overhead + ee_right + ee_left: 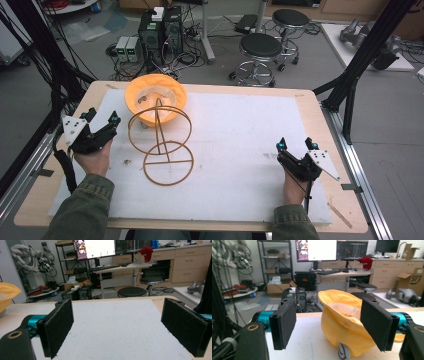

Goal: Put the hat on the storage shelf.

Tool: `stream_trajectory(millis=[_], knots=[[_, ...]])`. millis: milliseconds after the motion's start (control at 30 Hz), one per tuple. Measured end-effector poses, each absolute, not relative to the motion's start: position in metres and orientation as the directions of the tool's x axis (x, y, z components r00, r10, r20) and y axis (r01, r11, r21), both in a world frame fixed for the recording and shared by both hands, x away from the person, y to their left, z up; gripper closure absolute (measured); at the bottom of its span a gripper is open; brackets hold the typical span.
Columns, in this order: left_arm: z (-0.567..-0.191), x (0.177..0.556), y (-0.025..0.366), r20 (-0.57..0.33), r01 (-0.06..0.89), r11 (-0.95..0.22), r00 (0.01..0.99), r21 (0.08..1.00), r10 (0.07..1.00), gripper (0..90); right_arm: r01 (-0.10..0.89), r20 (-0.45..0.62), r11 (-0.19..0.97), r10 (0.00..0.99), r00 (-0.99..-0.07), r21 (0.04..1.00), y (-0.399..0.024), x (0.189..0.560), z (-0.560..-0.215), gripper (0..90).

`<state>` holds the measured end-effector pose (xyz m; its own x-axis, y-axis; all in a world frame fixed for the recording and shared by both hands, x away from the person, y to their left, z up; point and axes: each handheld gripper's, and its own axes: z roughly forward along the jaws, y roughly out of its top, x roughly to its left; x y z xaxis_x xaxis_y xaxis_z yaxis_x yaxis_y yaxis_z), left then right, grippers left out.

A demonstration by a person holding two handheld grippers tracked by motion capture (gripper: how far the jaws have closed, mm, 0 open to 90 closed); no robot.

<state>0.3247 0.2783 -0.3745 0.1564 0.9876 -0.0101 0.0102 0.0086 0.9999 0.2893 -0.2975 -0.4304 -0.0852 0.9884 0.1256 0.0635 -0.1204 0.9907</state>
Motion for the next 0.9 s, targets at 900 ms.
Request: stream_trajectory(millis=[900], knots=[[-0.353, 0.389, 0.271, 0.027, 0.091, -0.047, 0.206, 0.995, 0.978, 31.2, 0.074, 0.138, -0.133, 0.987, -0.08, 0.988, -0.296, 0.29, -0.431, 9.8]])
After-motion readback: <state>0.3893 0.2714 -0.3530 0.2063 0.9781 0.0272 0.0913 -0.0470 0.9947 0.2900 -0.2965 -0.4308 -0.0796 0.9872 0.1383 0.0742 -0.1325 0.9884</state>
